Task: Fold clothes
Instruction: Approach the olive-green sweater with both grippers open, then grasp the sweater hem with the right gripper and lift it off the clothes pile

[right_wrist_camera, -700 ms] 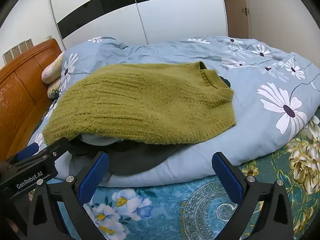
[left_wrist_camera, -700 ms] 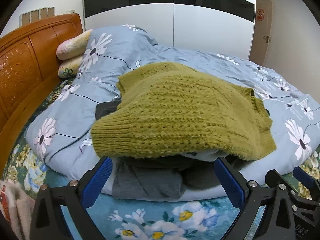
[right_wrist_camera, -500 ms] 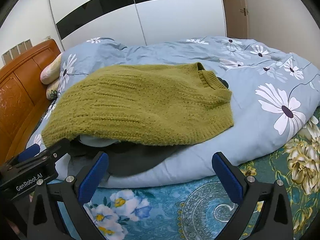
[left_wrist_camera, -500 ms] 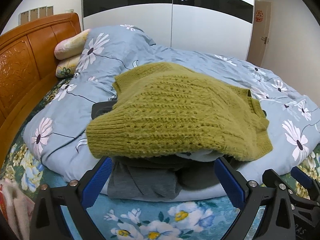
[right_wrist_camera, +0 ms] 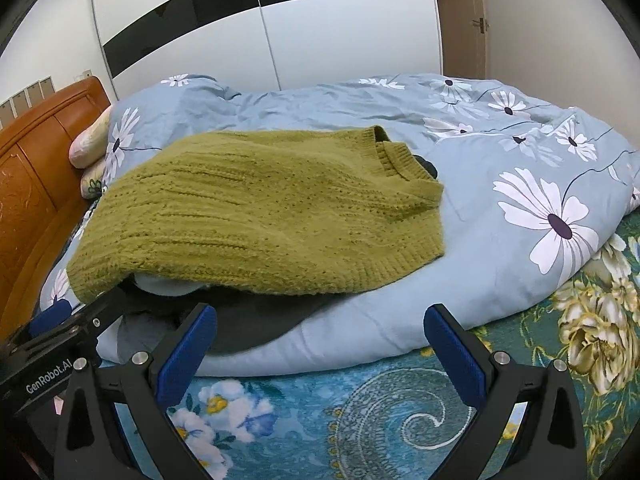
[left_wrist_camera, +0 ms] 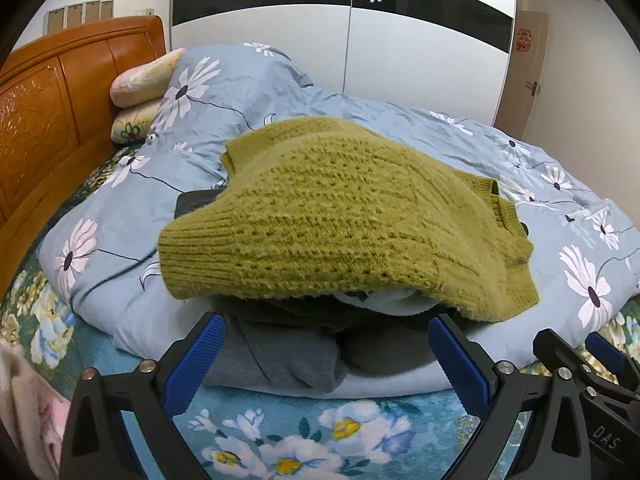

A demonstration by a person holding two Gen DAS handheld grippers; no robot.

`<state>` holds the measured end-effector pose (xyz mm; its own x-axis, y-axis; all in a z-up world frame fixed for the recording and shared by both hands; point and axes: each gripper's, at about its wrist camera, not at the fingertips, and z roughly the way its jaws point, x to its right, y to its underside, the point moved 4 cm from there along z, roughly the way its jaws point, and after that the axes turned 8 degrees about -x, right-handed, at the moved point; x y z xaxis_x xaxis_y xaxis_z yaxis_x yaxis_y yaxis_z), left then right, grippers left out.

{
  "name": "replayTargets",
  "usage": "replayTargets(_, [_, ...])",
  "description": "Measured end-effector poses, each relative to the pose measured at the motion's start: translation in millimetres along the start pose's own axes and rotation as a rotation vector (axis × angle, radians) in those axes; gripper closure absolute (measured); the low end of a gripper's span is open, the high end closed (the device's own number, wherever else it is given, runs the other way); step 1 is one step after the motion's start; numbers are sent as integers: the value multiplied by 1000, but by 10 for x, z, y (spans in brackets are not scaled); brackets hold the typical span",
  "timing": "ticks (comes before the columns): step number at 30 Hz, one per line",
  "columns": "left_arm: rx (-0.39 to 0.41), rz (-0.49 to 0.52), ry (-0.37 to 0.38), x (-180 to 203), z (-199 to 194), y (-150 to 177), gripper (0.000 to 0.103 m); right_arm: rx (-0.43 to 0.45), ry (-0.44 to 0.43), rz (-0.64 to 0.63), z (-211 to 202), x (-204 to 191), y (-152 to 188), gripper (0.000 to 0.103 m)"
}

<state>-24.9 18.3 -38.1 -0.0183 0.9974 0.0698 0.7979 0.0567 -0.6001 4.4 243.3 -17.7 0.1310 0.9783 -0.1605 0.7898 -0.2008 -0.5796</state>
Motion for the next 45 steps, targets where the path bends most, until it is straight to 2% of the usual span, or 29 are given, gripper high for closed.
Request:
replayTargets(23, [13, 29, -15, 150, -69, 47, 0, -35, 18, -2, -68, 118, -36, 0])
replayTargets(45, [37, 57, -3, 144, -449, -55, 0, -8, 20, -6, -430, 8, -92, 0])
